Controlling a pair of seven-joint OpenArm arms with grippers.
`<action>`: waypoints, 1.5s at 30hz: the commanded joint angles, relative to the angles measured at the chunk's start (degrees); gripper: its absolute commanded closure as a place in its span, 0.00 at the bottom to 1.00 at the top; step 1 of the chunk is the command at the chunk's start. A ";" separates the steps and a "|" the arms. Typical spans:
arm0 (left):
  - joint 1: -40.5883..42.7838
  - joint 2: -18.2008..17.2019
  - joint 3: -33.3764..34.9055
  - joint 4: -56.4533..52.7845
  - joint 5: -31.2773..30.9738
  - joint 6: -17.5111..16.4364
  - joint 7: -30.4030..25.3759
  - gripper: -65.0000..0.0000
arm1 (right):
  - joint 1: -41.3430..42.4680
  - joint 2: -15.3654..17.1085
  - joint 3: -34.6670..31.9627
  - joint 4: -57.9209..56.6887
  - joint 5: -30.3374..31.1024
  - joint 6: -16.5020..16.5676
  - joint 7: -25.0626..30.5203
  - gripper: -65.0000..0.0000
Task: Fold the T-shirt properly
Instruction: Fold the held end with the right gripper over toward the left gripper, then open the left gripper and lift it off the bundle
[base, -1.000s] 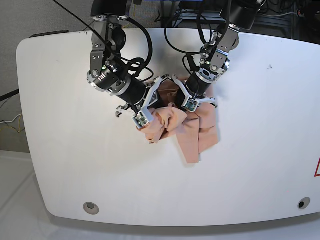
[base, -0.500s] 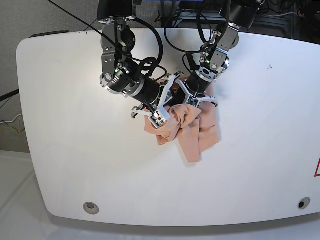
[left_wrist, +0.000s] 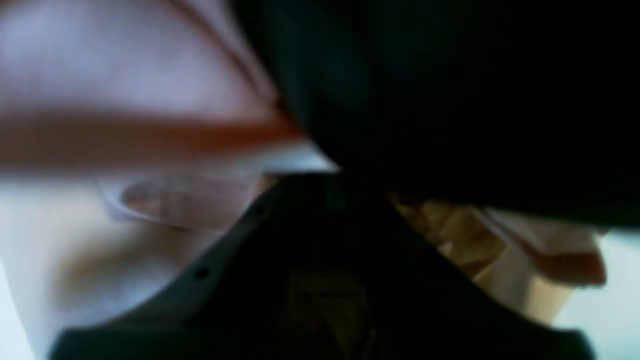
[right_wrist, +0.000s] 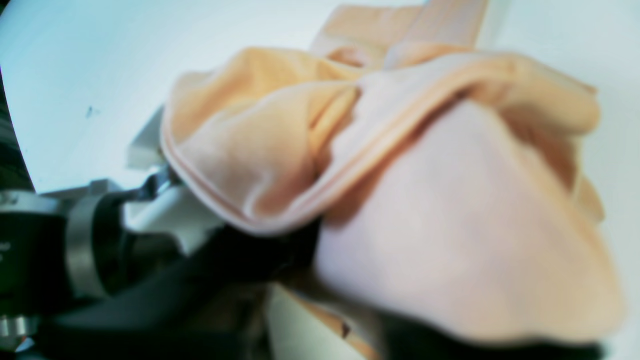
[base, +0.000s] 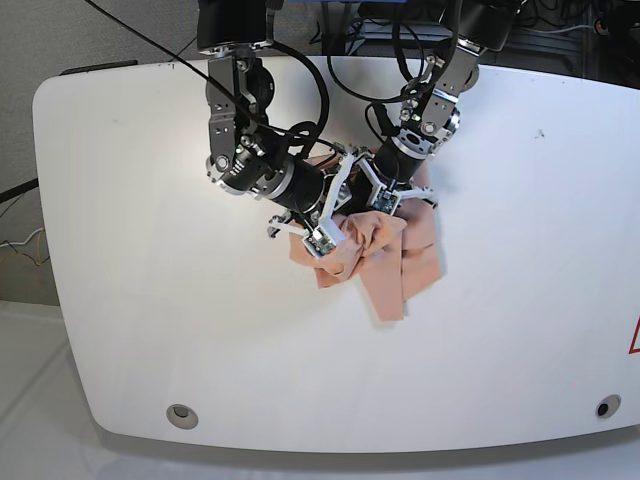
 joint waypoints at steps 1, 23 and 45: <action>0.35 -0.17 0.13 0.71 1.60 -0.47 4.33 0.82 | 0.82 -0.76 -0.43 1.26 2.17 1.10 1.60 0.59; 0.17 -0.08 0.04 8.44 1.60 -0.38 6.09 0.26 | 0.30 -0.76 -0.26 2.85 2.17 1.10 1.60 0.21; -1.15 -0.08 -1.27 22.51 1.68 -0.29 15.76 0.26 | 0.73 -0.67 -0.08 2.49 1.56 1.10 1.60 0.21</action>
